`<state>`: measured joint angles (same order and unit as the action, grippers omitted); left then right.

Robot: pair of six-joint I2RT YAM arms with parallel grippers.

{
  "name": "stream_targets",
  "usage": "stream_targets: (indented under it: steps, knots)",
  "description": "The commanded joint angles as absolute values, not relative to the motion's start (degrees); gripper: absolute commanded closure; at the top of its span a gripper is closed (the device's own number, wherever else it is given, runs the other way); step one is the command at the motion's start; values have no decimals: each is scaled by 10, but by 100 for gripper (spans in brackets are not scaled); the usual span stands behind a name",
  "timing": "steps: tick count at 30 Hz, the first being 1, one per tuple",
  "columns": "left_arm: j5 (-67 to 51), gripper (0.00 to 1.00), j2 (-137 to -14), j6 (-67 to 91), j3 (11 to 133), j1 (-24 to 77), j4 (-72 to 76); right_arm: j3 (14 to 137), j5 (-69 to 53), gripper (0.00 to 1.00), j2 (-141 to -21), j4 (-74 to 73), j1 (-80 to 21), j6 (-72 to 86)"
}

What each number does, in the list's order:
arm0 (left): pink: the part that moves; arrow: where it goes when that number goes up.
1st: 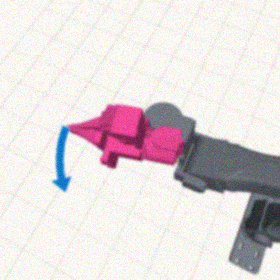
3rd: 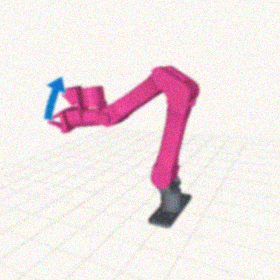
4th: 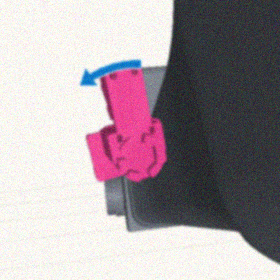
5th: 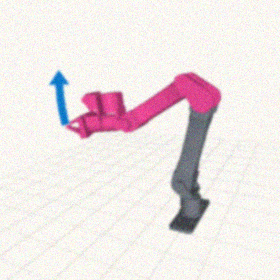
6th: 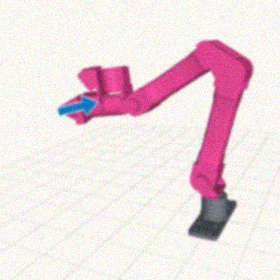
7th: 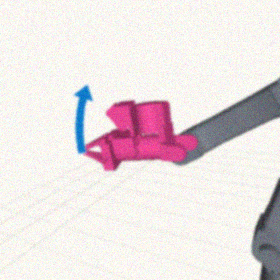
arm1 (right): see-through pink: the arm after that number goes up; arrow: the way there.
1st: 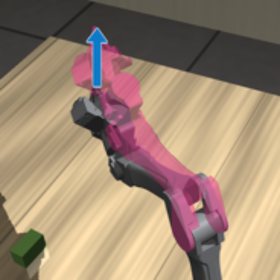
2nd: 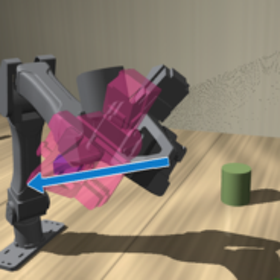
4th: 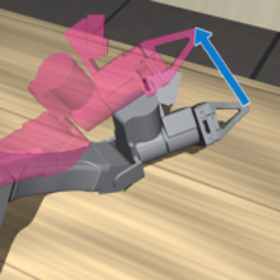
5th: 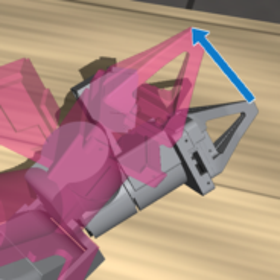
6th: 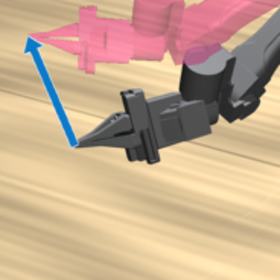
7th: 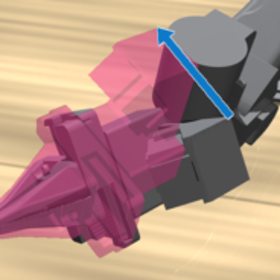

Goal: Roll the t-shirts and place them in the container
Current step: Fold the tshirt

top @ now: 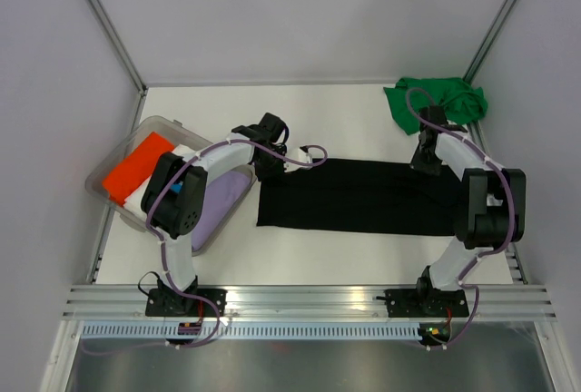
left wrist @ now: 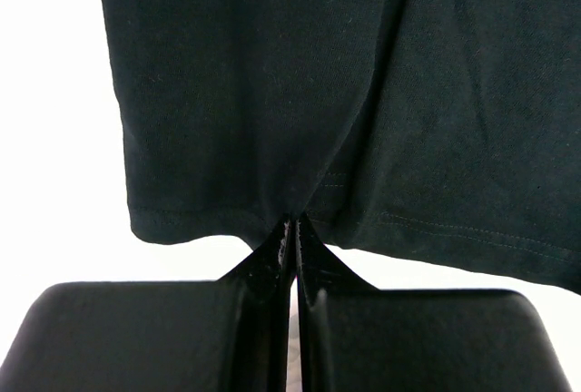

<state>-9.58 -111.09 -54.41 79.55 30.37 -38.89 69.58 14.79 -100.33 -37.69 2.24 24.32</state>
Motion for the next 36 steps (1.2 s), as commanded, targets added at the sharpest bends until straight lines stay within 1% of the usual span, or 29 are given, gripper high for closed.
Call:
stream_targets:
  steps: [1, 9, 14, 17, 21, 29, 36]
  knots:
    - [-105, 98, -1107, -555, 810, 304, -408, 665, 162, 100, -938, -414, 21, 263]
    - [-112, 98, -1114, -550, 802, 304, -410, 518, 147, 100, -819, -432, 16, 330]
    - [-108, 98, -1118, -560, 805, 304, -410, 462, 118, 100, -759, -428, 14, 387]
    - [-111, 98, -1120, -561, 809, 304, -409, 440, 98, 100, -746, -425, 11, 409]
    - [-109, 98, -1122, -559, 811, 304, -410, 431, 93, 99, -747, -425, 10, 413]
    - [-112, 98, -1107, -567, 812, 305, -413, 480, 91, 98, -754, -448, 10, 396]
    - [-92, 98, -1100, -612, 766, 313, -419, 466, 88, 100, -754, -459, 10, 374]
